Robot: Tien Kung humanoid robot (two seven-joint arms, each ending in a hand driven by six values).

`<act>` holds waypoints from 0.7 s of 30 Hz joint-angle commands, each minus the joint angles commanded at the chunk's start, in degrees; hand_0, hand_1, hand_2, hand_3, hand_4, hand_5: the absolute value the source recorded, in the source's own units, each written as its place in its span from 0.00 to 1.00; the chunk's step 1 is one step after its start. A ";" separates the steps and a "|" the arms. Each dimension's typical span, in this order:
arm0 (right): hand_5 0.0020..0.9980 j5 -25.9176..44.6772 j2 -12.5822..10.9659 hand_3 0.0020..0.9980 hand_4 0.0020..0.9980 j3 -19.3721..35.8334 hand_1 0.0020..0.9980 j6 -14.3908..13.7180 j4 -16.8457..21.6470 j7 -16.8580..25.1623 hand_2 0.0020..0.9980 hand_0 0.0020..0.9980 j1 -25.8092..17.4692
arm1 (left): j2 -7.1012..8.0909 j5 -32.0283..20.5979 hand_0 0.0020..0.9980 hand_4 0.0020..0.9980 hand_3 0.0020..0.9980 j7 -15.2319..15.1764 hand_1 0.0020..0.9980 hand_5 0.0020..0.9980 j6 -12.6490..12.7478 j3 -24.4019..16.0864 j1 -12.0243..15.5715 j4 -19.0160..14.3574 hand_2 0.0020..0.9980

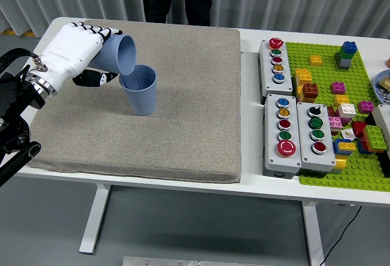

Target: Pick cup pour cup place

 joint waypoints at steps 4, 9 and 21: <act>0.18 0.08 0.02 0.65 0.45 -0.04 0.68 -0.03 0.00 0.00 0.69 0.69 -0.02 | 0.26 0.00 0.59 0.49 0.75 0.52 0.63 0.00 -0.09 1.03 -0.43 0.23 0.75; 0.18 0.22 0.04 0.65 0.45 -0.17 0.68 -0.04 0.00 0.02 0.69 0.68 -0.16 | 0.89 0.00 0.59 0.49 0.75 1.20 0.64 0.00 -0.62 2.67 -1.17 0.26 0.75; 0.18 0.09 0.04 0.65 0.45 -0.07 0.68 -0.02 0.00 0.02 0.69 0.68 -0.26 | 1.11 0.00 0.59 0.49 0.75 1.46 0.64 0.00 -0.33 2.47 -1.10 0.12 0.75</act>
